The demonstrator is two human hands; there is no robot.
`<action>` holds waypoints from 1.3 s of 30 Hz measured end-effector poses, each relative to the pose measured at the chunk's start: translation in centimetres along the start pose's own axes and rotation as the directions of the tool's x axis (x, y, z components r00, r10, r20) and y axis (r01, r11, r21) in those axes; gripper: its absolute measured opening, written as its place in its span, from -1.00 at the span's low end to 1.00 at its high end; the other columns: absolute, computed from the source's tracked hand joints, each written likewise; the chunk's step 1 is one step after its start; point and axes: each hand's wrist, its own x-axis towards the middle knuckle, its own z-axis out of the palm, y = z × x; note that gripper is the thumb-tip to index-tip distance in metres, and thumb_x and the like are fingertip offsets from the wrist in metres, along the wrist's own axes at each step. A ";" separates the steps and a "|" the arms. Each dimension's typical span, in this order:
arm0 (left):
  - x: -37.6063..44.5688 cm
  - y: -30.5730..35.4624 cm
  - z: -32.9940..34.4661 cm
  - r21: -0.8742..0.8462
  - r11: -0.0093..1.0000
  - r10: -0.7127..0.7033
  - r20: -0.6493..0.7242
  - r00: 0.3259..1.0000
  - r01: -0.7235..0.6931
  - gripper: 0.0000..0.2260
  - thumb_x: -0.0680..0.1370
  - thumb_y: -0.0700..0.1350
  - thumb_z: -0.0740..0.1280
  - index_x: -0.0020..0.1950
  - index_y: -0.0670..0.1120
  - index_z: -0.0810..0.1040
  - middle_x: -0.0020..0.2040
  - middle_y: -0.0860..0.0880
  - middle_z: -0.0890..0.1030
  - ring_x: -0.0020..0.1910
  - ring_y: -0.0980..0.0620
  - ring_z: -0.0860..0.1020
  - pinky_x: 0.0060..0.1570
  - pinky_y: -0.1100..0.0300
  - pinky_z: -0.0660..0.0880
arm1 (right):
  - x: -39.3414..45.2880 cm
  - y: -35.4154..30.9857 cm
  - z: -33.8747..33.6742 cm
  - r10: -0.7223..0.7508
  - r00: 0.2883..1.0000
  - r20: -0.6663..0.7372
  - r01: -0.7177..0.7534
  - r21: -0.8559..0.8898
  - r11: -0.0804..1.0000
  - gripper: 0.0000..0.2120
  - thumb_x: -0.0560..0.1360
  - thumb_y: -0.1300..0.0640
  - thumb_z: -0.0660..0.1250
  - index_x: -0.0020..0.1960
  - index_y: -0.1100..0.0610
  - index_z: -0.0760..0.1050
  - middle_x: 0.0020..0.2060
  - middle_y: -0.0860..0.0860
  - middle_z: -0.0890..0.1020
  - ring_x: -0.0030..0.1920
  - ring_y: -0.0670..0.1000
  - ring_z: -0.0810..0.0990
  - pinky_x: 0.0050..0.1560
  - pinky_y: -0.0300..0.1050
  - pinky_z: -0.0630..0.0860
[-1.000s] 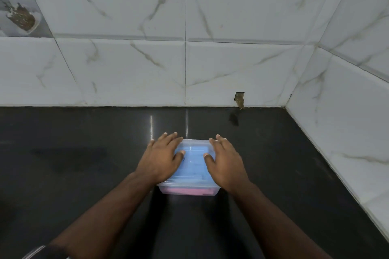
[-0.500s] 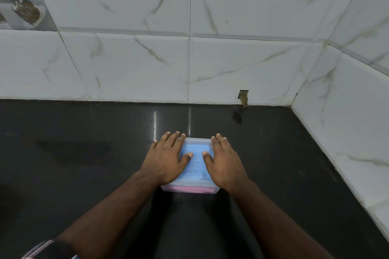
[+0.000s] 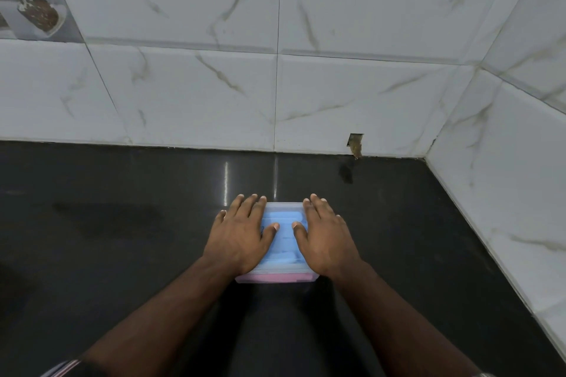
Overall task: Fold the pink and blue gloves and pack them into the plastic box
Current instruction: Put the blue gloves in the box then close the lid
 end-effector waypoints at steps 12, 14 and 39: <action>2.6 -0.2 -1.1 0.031 0.999 -0.008 -0.067 0.998 0.010 -0.46 0.67 0.19 -0.05 0.61 0.01 0.19 0.62 0.03 0.21 0.62 0.01 0.07 0.56 -0.10 0.06 | 2.0 -0.4 -1.2 0.036 0.999 -0.014 -0.037 -0.053 0.998 -0.45 0.66 -0.11 -0.04 0.58 0.09 0.07 0.60 0.02 0.06 0.59 0.04 -0.01 0.54 0.15 0.05; 2.0 0.0 -1.6 0.015 1.000 0.016 -0.167 0.986 -0.014 -0.47 0.66 0.15 -0.09 0.56 -0.01 0.31 0.57 0.02 0.33 0.59 -0.02 0.18 0.53 -0.12 0.14 | 1.5 -0.9 -1.4 -0.014 0.997 -0.074 0.007 -0.083 0.997 -0.50 0.66 -0.02 -0.02 0.56 0.11 0.14 0.58 0.04 0.14 0.58 0.06 0.06 0.54 0.12 0.07; -0.5 0.2 2.8 0.173 0.962 0.233 -0.121 0.965 -0.210 -0.42 0.50 -0.04 0.14 0.52 -0.19 0.37 0.54 -0.17 0.35 0.55 -0.12 0.20 0.43 -0.08 0.06 | -0.1 -3.0 0.0 -0.099 0.990 0.104 0.117 -0.179 0.977 -0.38 0.56 0.04 -0.08 0.59 0.18 -0.02 0.59 0.14 -0.01 0.59 0.13 -0.06 0.53 0.04 -0.18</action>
